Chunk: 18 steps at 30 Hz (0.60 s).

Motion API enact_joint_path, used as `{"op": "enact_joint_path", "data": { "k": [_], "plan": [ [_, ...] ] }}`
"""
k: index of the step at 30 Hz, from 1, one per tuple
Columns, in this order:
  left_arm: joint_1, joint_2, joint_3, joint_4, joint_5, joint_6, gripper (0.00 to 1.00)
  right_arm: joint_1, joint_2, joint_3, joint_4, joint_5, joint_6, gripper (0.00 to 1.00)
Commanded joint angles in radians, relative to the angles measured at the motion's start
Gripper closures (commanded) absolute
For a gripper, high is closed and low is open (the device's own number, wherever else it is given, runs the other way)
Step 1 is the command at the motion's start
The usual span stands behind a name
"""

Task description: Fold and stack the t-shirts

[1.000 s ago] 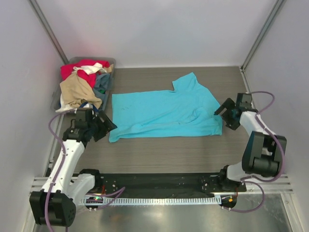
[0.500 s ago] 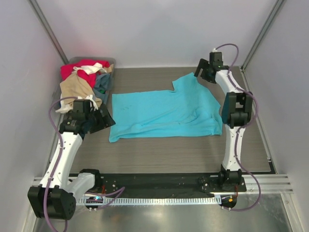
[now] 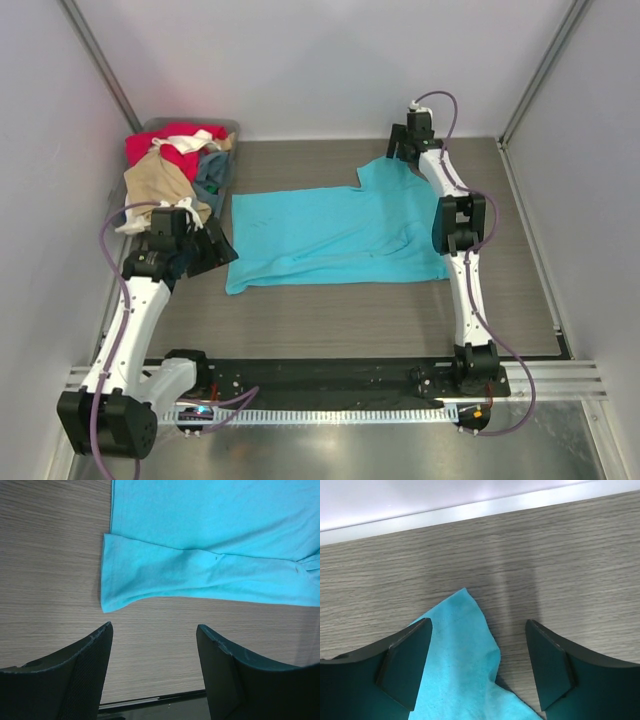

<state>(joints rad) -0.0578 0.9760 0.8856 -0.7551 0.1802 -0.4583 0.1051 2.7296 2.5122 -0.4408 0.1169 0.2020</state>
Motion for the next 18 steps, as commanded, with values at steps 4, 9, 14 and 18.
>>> {"op": "enact_joint_path", "data": {
  "k": [4, 9, 14, 18],
  "plan": [
    [0.001, -0.011, 0.000, 0.016, 0.008, 0.020, 0.32, 0.019, 0.031, 0.010, 0.001, -0.086, -0.029, 0.37],
    [0.001, -0.014, -0.001, 0.016, -0.013, 0.015, 0.32, 0.019, 0.058, 0.039, -0.019, -0.167, -0.029, 0.80],
    [0.001, 0.076, 0.039, 0.033, -0.085, -0.011, 0.37, 0.016, 0.021, 0.024, -0.018, -0.175, -0.076, 0.99],
    [-0.011, 0.242, 0.150, 0.083, -0.108, -0.085, 0.45, 0.004, -0.092, -0.077, -0.015, -0.142, -0.108, 0.99]
  ]
}}
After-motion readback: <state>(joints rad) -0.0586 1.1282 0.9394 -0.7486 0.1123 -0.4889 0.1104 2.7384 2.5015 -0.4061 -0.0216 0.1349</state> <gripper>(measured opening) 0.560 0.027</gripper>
